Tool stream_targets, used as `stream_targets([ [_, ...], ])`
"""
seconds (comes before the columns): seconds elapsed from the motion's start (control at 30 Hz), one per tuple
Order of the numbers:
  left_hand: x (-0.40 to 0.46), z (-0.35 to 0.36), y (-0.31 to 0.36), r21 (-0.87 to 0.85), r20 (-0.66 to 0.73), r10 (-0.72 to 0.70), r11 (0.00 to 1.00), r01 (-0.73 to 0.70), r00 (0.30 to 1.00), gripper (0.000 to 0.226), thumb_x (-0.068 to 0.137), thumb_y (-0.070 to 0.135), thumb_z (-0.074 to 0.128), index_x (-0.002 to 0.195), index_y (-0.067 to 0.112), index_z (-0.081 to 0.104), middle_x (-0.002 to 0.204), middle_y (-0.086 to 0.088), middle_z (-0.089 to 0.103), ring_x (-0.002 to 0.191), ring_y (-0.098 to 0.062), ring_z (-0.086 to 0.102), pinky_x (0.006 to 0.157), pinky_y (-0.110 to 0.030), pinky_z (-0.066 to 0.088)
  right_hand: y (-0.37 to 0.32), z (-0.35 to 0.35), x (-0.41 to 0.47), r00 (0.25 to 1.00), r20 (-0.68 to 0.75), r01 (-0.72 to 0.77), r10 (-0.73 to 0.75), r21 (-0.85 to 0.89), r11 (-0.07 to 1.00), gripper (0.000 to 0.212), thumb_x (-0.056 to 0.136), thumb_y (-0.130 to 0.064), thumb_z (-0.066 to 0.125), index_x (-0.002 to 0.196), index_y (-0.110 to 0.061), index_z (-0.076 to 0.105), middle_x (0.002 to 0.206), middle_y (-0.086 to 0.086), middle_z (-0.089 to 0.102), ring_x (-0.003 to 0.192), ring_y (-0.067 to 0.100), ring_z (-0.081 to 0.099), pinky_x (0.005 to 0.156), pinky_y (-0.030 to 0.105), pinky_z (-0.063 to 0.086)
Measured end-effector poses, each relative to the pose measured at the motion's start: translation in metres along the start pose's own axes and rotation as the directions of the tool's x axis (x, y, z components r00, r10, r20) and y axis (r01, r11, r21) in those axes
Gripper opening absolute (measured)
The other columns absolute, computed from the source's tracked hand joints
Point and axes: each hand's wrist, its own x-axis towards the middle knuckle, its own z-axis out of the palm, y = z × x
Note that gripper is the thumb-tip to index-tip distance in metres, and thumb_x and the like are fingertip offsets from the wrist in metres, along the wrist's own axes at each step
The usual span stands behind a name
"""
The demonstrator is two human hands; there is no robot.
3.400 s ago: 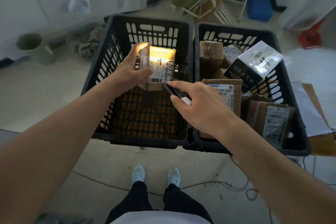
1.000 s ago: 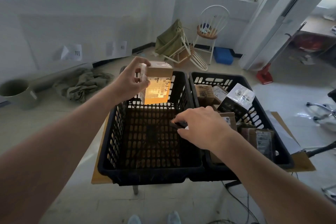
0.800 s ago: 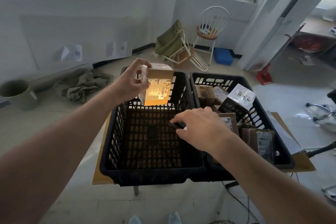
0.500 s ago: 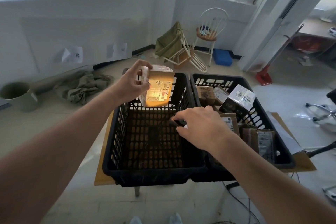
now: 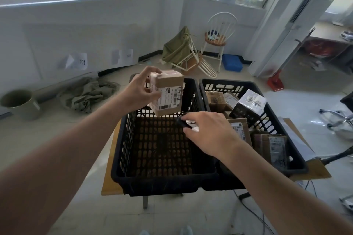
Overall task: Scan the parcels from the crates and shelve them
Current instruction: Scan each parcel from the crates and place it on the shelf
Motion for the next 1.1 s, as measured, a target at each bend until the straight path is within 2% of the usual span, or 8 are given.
stream_targets([
  [0.2, -0.010, -0.002, 0.014, -0.142, 0.027, -0.020, 0.990, 0.023, 0.999, 0.086, 0.083, 0.013, 0.076, 0.146, 0.063, 0.045, 0.143, -0.021, 0.037, 0.118, -0.047, 0.062, 0.090, -0.052, 0.063, 0.001, -0.001, -0.004, 0.976, -0.192, 0.001, 0.098, 0.455, 0.890, 0.044, 0.107, -0.042, 0.059, 0.151, -0.042, 0.055, 0.137, -0.007, 0.067, 0.128, 0.016, 0.061, 0.110, 0.044, 0.051],
  [0.33, -0.024, 0.002, 0.034, -0.268, 0.005, -0.011, 0.963, 0.013, 1.000, 0.094, 0.089, -0.008, 0.068, 0.147, 0.062, 0.046, 0.142, -0.011, 0.046, 0.121, -0.036, 0.064, 0.094, -0.049, 0.062, 0.010, -0.003, 0.003, 0.950, -0.258, 0.034, 0.178, 0.650, 0.759, 0.046, 0.109, -0.042, 0.055, 0.155, -0.045, 0.048, 0.140, -0.006, 0.064, 0.128, 0.016, 0.060, 0.107, 0.042, 0.052],
  [0.43, -0.036, 0.006, 0.051, -0.300, -0.006, -0.041, 0.953, 0.037, 0.999, 0.097, 0.092, -0.011, 0.064, 0.152, 0.061, 0.038, 0.142, -0.008, 0.047, 0.119, -0.033, 0.067, 0.094, -0.047, 0.062, 0.017, -0.005, 0.008, 0.925, -0.342, 0.105, 0.166, 0.648, 0.754, 0.047, 0.111, -0.041, 0.051, 0.158, -0.042, 0.045, 0.149, -0.001, 0.060, 0.131, 0.020, 0.059, 0.108, 0.043, 0.051],
  [0.5, -0.046, 0.007, 0.061, -0.291, -0.037, -0.065, 0.955, 0.051, 0.997, 0.099, 0.093, -0.009, 0.065, 0.154, 0.060, 0.032, 0.141, -0.011, 0.048, 0.118, -0.034, 0.068, 0.093, -0.049, 0.062, 0.024, -0.007, 0.010, 0.906, -0.408, 0.177, 0.111, 0.604, 0.777, 0.049, 0.112, -0.040, 0.049, 0.160, -0.040, 0.042, 0.154, -0.001, 0.057, 0.138, 0.024, 0.055, 0.118, 0.047, 0.043],
  [0.6, -0.068, 0.011, 0.078, -0.252, -0.117, -0.077, 0.967, 0.045, 0.990, 0.096, 0.094, -0.007, 0.065, 0.155, 0.058, 0.030, 0.137, -0.016, 0.050, 0.117, -0.035, 0.067, 0.094, -0.053, 0.062, 0.033, -0.014, 0.012, 0.891, -0.455, 0.305, -0.013, 0.575, 0.759, 0.049, 0.113, -0.039, 0.048, 0.162, -0.040, 0.040, 0.160, -0.007, 0.051, 0.145, 0.011, 0.042, 0.121, 0.041, 0.032],
  [0.73, -0.105, 0.022, 0.104, -0.146, -0.267, -0.087, 0.988, 0.049, 0.960, 0.090, 0.095, 0.002, 0.068, 0.153, 0.060, 0.031, 0.123, -0.021, 0.059, 0.109, -0.033, 0.072, 0.090, -0.048, 0.064, 0.034, -0.020, 0.009, 0.855, -0.468, 0.488, -0.223, 0.580, 0.653, 0.049, 0.113, -0.036, 0.048, 0.161, -0.040, 0.042, 0.151, -0.022, 0.047, 0.135, -0.004, 0.040, 0.105, 0.012, 0.034],
  [0.9, -0.169, 0.034, 0.138, -0.049, -0.476, -0.089, 0.996, 0.075, 0.875, 0.080, 0.089, 0.019, 0.069, 0.149, 0.059, 0.033, 0.125, -0.022, 0.059, 0.112, -0.037, 0.069, 0.091, -0.052, 0.063, 0.018, -0.020, -0.003, 0.780, -0.485, 0.625, -0.395, 0.627, 0.465, 0.046, 0.113, -0.039, 0.048, 0.158, -0.049, 0.043, 0.144, -0.011, 0.063, 0.131, 0.012, 0.060, 0.106, 0.046, 0.057],
  [1.1, -0.271, 0.040, 0.176, -0.033, -0.671, -0.098, 0.994, 0.102, 0.735, 0.058, 0.100, 0.010, 0.059, 0.144, 0.039, 0.034, 0.122, -0.021, 0.065, 0.112, -0.030, 0.069, 0.087, -0.039, 0.064, -0.030, -0.012, -0.051, 0.648, -0.526, 0.706, -0.551, 0.687, 0.174, 0.046, 0.110, -0.045, 0.048, 0.155, -0.049, 0.048, 0.133, -0.004, 0.066, 0.120, 0.009, 0.066, 0.092, 0.042, 0.064],
])
